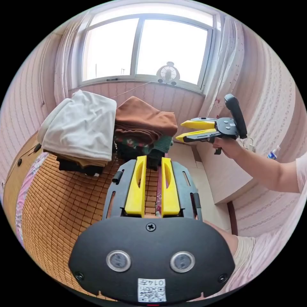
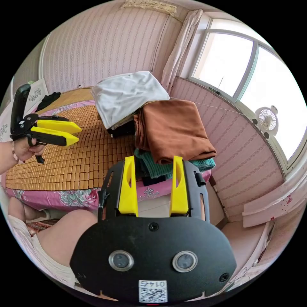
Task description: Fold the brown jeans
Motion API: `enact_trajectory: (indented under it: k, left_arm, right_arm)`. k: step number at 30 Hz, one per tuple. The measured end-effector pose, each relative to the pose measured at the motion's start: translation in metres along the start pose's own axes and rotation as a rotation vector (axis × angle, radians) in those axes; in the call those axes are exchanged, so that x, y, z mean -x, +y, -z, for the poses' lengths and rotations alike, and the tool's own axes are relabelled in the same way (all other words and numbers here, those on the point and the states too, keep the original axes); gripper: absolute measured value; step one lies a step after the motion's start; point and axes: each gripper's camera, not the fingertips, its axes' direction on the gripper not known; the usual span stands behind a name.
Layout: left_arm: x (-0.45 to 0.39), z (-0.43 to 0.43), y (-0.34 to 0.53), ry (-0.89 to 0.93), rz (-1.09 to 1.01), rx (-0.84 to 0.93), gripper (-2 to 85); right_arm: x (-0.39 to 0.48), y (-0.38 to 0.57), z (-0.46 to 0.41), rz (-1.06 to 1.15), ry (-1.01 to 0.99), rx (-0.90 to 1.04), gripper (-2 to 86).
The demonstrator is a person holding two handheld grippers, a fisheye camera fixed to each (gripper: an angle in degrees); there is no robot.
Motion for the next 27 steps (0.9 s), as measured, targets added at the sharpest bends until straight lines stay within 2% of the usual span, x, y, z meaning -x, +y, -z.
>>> enact_trajectory:
  k: [3, 6, 12, 14, 16, 17, 20, 23, 27]
  left_arm:
    - [0.007, -0.047, -0.035, 0.032, 0.102, 0.026, 12.3]
    - [0.012, -0.082, -0.056, 0.031, 0.146, 0.065, 13.7]
    - [0.031, -0.116, -0.07, 0.193, 0.283, 0.144, 6.6]
    - [0.032, -0.109, -0.072, 0.16, 0.281, 0.138, 3.9]
    - [0.018, -0.091, -0.077, 0.04, 0.177, 0.114, 1.1]
    - [0.016, -0.087, -0.077, 0.035, 0.168, 0.112, 0.7]
    - [0.016, -0.057, -0.074, 0.073, 0.187, 0.039, -0.4]
    - [0.005, -0.018, -0.071, 0.087, 0.118, -0.023, -0.7]
    - [-0.01, 0.047, -0.044, 0.187, 0.063, -0.128, -0.8]
  right_arm:
    - [-0.022, -0.001, -0.014, -0.036, 0.012, 0.05, 15.2]
    - [-0.045, 0.005, -0.013, -0.073, -0.071, 0.054, 12.7]
    - [-0.089, 0.022, 0.024, -0.213, -0.22, -0.049, 4.8]
    - [-0.1, 0.026, 0.042, -0.249, -0.259, -0.111, 3.9]
    - [-0.111, 0.025, 0.073, -0.257, -0.278, -0.2, 3.0]
    - [-0.112, 0.023, 0.081, -0.258, -0.274, -0.222, 2.9]
    - [-0.115, 0.017, 0.127, -0.244, -0.247, -0.335, 2.3]
    - [-0.112, 0.021, 0.174, -0.242, -0.252, -0.452, 2.0]
    - [-0.099, 0.029, 0.226, -0.218, -0.325, -0.563, 1.6]
